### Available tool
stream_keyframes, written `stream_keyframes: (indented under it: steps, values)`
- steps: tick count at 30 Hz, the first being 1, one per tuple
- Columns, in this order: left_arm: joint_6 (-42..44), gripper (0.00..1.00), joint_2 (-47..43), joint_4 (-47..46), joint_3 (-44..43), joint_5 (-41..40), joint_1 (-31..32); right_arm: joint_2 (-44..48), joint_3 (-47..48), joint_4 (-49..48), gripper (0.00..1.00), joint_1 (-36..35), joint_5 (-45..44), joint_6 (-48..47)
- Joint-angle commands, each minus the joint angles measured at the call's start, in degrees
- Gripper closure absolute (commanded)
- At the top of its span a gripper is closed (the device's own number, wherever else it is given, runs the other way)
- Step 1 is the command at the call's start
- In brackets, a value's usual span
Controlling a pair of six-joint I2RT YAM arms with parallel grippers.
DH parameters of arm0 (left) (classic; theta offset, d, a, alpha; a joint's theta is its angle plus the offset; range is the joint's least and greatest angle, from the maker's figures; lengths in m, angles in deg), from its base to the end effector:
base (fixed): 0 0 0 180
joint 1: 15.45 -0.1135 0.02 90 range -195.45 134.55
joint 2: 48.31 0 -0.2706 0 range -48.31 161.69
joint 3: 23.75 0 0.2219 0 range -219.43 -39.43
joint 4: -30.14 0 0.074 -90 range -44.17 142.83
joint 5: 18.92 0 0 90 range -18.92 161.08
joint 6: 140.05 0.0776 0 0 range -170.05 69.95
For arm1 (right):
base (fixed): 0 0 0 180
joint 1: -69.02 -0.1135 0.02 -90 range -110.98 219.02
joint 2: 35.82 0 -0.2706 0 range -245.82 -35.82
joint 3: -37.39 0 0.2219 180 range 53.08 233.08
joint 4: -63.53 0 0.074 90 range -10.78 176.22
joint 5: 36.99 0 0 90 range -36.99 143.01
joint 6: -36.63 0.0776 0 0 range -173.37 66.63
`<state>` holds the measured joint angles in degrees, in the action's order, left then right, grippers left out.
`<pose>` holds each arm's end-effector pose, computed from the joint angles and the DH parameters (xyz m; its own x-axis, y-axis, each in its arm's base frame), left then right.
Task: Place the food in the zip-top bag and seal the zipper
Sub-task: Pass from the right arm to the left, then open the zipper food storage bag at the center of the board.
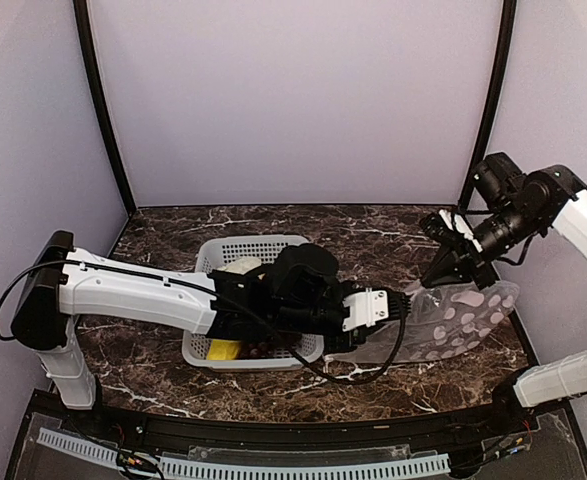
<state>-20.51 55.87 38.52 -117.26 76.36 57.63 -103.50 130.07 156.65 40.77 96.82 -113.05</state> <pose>0.1234 -0.4301 0.2854 0.3995 0.3735 -0.8372 0.8977 0.0258 0.4399 0.1215 0.1263 0.3370 0.0784 -0.6651 -0.7427 -0.9928 -0.1199 0.0026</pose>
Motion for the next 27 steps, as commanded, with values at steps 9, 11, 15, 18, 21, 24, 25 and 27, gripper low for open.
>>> stream_keyframes:
  steps: [9, 11, 15, 18, 21, 24, 25, 27]
  values:
    - [-29.8, 0.99, -7.1, -15.3, 3.7, -3.5, -10.0, 2.0, 0.2, -34.1, 0.37, 14.8, -9.6, 20.7]
    - [-32.6, 0.99, -7.7, -16.2, 3.9, -9.5, -10.7, 3.0, -1.3, -41.2, 0.27, 14.9, -15.0, 23.8]
    - [-38.6, 0.99, -8.1, -18.6, 3.6, -18.3, -12.4, -2.7, 2.5, -42.3, 0.27, 15.1, -19.2, 27.7]
    - [-42.4, 0.99, -7.1, -17.6, 0.7, -22.6, -14.1, -5.8, 4.3, -43.6, 0.27, 15.1, -20.8, 29.7]
    - [-46.8, 0.99, -6.3, -14.0, -2.1, -27.0, -15.6, -7.4, 6.5, -43.7, 0.26, 15.1, -24.9, 30.9]
    - [-53.4, 0.99, -7.1, -12.5, -1.8, -29.0, -18.4, -6.5, 4.9, -47.2, 0.26, 15.2, -31.3, 31.6]
    - [-54.2, 0.99, -8.0, -13.9, -1.0, -29.6, -19.6, -6.4, 4.7, -47.8, 0.26, 15.2, -32.2, 31.6]
    - [-56.5, 0.99, -9.4, -16.6, 2.5, -33.1, -20.9, -6.9, 5.3, -47.1, 0.26, 15.4, -29.8, 31.7]
